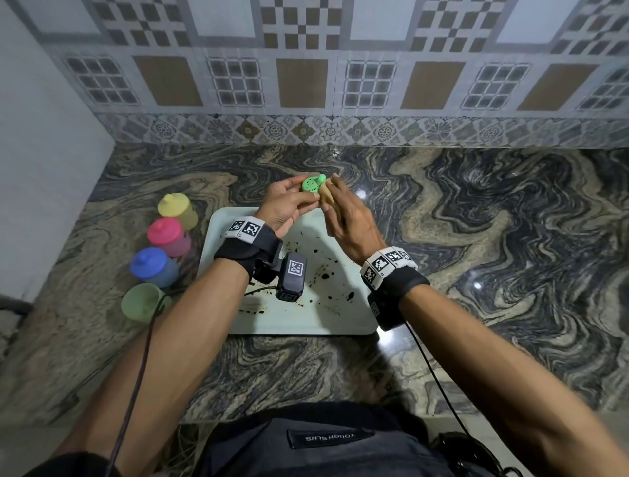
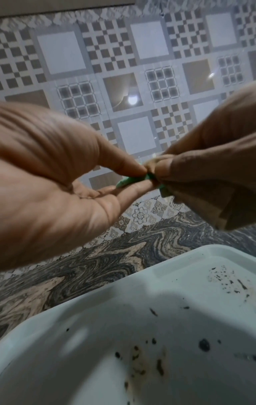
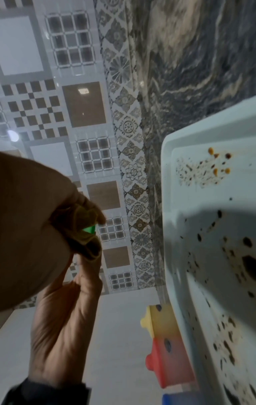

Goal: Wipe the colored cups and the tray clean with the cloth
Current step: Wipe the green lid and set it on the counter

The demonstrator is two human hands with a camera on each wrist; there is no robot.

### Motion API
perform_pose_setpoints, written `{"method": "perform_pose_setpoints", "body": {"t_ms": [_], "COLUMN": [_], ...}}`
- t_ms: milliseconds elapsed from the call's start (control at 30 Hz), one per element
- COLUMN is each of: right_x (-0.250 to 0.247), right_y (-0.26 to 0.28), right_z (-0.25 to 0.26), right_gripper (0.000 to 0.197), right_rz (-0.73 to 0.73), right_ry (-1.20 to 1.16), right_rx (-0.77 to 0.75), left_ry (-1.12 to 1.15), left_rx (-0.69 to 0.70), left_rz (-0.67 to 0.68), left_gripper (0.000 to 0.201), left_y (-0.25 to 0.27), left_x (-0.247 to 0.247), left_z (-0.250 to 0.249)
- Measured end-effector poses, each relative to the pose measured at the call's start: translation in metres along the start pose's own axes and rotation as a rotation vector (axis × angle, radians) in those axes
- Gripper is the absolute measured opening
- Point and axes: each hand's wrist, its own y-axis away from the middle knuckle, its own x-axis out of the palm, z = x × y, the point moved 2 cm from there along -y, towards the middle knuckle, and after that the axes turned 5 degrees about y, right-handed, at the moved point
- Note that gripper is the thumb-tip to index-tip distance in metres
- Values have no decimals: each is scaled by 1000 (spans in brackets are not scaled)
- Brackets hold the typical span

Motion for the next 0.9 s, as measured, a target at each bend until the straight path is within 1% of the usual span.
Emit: {"method": "perform_pose_setpoints", "body": {"t_ms": [100,200,300,367,433,467,500,567,633,700,767,833,900], "right_x": [-3,-5,-4,-9,-16,-19,-21,-21,-20,-20,-19,-14,-11], "right_y": [-1,-5,-11,-13,-15,-16,-17,-19,-19,-16,-13,-12,-12], "right_z": [10,16,17,16,15,16,16,16,13,12,15,19,24], "right_gripper": [47,43,37,33,30,30,30,32,39,42,41,45,46], "right_rz": [2,-22,-44,-59,-47,-36,-24,5,14,-41,-94,-62,-16], "right_ry": [-2,17,-9,-62,-80,-82,-81,-71,-80,-92,-81,-27,15], "right_rx": [0,-34,-66,-22,17,17,7,-6,48,91,56,20,37], "left_ry": [-38,-33,-31,-64,-78,-70,-58,-25,14,25,30,33,40], "left_rx": [27,57,69,50,5,-10,-16,-5,20,47,73,88,90], "left_rz": [-51,-106,-111,-34,97,147,170,140,55,-10,-42,-53,-58], "left_gripper": [41,47,50,51,50,49,48,45,43,34,25,23,22], "left_y": [1,0,5,10,15,16,17,16,14,13,11,11,10], "left_x": [5,5,6,5,2,1,-1,-2,-3,-5,-6,-5,-3], "left_z": [-1,0,0,-2,-5,-6,-8,-9,-10,-12,-15,-15,-14]}}
